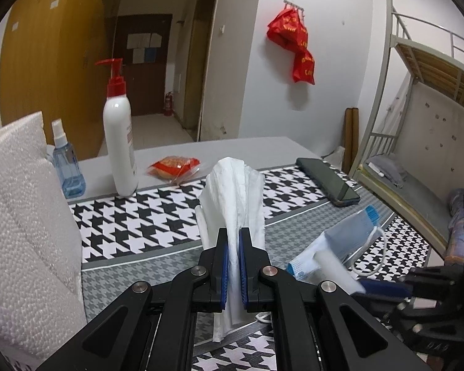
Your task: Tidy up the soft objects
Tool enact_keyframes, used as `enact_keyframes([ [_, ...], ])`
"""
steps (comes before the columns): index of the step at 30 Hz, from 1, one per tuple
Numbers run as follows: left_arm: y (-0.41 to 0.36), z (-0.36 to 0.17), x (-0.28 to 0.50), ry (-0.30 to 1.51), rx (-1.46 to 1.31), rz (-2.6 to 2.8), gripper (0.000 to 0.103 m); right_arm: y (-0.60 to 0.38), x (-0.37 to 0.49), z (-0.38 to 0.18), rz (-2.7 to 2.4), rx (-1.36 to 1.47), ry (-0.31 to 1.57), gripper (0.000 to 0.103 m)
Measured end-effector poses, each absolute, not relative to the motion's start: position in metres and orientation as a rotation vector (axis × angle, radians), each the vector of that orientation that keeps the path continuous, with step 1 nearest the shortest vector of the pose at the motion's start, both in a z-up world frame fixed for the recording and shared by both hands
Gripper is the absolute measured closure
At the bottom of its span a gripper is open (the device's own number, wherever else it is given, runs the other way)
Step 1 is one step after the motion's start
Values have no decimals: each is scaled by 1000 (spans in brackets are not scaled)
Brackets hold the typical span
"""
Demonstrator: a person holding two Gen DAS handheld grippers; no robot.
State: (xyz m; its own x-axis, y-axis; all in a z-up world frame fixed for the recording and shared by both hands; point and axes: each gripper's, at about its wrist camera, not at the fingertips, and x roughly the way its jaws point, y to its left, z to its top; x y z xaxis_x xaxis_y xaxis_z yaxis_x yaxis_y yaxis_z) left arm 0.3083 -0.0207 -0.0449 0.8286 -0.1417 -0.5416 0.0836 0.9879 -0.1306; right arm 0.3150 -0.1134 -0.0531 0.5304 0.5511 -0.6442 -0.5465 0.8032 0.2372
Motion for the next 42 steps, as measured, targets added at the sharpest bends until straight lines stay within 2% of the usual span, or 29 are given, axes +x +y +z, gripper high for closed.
enact_keyframes([
  [25,-14,23,244,454,-49,-145,97,-116,274,9,670,43,576,82],
  [42,8,46,202,377,-30,-96,97,-103,244,37,684,47,480,82],
])
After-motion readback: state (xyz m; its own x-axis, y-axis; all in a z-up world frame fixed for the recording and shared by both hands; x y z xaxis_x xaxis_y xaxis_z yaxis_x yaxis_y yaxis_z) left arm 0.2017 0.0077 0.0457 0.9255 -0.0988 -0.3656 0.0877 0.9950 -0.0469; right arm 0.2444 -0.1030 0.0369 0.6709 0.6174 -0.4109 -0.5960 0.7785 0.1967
